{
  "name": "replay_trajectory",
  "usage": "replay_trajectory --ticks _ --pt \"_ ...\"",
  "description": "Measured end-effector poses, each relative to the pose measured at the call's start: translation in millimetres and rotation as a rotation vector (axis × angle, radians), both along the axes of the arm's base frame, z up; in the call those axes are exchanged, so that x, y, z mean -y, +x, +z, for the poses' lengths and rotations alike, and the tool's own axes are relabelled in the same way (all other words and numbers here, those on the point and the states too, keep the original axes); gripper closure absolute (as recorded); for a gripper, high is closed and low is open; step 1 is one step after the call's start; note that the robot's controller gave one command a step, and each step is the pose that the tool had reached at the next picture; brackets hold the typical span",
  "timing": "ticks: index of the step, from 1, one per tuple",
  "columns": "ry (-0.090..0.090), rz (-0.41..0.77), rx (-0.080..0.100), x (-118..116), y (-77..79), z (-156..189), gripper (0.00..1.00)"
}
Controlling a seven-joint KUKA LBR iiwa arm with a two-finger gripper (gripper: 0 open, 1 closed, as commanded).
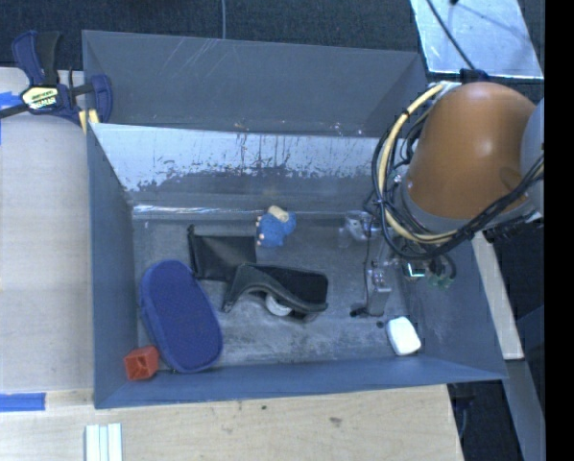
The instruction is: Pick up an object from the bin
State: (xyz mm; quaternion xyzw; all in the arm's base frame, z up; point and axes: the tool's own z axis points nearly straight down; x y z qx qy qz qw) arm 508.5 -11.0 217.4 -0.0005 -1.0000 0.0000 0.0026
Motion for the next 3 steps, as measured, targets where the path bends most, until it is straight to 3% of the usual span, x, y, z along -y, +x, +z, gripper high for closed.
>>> replay_trajectory --ticks 1,2,3 --pt "0.000 -0.168 0.002 -54.5 17.0 -151.2 0.00" --pt "0.000 -0.298 0.011 -53.1 13.2 -116.8 0.00" --pt "-0.001 -0.414 0.009 -48.9 17.7 -112.7 0.00"
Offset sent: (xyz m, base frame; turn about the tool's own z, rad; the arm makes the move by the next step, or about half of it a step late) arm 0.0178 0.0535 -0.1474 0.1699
